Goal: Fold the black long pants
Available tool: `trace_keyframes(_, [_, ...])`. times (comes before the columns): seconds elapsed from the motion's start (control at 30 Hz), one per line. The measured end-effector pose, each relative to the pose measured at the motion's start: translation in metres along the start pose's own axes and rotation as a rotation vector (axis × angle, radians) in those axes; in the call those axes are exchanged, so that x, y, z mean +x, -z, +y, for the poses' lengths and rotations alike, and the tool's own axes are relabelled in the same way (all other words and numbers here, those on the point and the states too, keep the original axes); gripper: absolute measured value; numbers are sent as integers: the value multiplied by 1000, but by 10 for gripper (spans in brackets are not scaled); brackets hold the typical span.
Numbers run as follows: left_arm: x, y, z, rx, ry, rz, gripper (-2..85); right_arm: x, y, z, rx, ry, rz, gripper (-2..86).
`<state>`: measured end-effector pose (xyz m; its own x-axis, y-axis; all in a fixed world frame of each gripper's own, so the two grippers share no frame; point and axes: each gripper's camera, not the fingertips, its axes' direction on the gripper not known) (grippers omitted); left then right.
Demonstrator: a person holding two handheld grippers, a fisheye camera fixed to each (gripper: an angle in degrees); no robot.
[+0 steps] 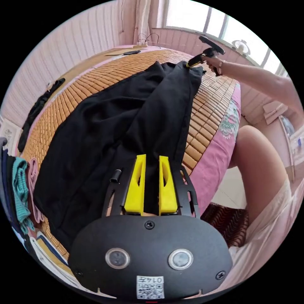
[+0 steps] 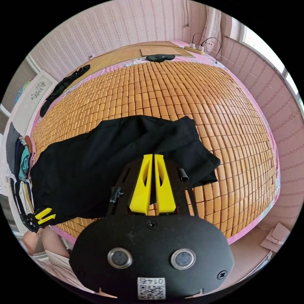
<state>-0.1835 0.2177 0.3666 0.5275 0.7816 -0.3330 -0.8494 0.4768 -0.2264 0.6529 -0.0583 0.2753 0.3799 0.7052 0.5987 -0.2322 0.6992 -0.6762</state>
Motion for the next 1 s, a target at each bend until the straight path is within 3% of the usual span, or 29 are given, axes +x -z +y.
trace_keyframes(0.13, [16, 6, -7, -30, -152, -82, 0, 20, 93, 58, 213, 37, -58, 7])
trace_keyframes(0.23, [9, 23, -2, 46, -121, -44, -6, 47, 146, 142, 296, -53, -15, 6])
trace_keyframes(0.4, [-9, 22, 8, -13, -10, 169, -3, 111, 89, 267, -76, -363, -113, 9])
trace_keyframes(0.53, [-28, 25, 18, -11, 117, 272, 20, 121, 85, 306, -56, -480, -170, 18])
trace_keyframes(0.63, [-52, 46, 30, 45, 227, 311, 39, 118, 103, 292, 14, -469, -72, 24])
trace_keyframes(0.77, [-94, 75, 55, 122, 400, 257, 53, 92, 116, 212, 109, -248, 12, 30])
trace_keyframes(0.87, [-141, 85, 81, 77, 582, 28, 67, 62, 97, 136, 122, -73, -47, 39])
trace_keyframes(1.0, [-198, 74, 109, -34, 769, -214, 78, 19, 35, 40, 0, 85, 10, 52])
